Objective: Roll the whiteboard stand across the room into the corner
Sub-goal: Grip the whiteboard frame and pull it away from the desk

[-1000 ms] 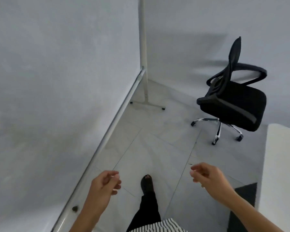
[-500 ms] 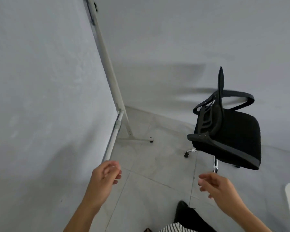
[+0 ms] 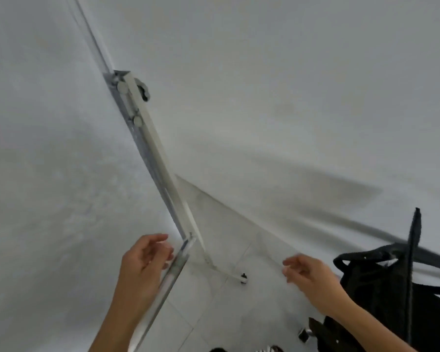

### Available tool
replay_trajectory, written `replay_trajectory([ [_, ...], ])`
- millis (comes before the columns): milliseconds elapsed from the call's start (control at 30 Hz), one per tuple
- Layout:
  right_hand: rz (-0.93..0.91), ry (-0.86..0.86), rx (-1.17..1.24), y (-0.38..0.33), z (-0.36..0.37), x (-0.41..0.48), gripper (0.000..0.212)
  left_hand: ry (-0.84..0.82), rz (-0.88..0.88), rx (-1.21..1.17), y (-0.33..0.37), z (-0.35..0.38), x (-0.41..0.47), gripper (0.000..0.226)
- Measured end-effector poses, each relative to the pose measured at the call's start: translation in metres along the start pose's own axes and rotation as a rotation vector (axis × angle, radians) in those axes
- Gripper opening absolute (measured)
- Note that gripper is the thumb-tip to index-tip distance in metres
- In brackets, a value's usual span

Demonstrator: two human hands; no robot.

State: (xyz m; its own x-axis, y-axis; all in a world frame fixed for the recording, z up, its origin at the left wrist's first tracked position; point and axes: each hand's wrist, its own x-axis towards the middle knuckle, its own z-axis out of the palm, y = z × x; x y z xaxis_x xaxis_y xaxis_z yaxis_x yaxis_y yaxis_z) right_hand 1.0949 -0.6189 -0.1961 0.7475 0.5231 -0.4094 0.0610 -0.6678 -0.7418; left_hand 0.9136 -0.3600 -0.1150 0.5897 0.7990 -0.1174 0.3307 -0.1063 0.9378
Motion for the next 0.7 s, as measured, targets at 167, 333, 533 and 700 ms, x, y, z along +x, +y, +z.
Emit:
replay_trajectory([
  [167, -0.282, -0.114, -0.109, -0.100, -0.009, 0.109, 0.009, 0.180, 0.124, 0.071, 0.051, 0.014, 0.058, 0.012],
  [333, -0.583, -0.289, -0.256, -0.206, 0.025, 0.189, 0.042, 0.346, 0.245, 0.246, 0.093, 0.021, 0.110, 0.032],
  [533, -0.813, -0.503, -0.404, -0.284, 0.052, 0.236, 0.076, 0.546, 0.270, 0.266, 0.128, 0.020, 0.133, 0.032],
  [700, -1.022, -0.727, -0.475, -0.304, 0.061, 0.265, 0.061, 0.759, 0.245, 0.312, 0.145, 0.026, 0.140, 0.026],
])
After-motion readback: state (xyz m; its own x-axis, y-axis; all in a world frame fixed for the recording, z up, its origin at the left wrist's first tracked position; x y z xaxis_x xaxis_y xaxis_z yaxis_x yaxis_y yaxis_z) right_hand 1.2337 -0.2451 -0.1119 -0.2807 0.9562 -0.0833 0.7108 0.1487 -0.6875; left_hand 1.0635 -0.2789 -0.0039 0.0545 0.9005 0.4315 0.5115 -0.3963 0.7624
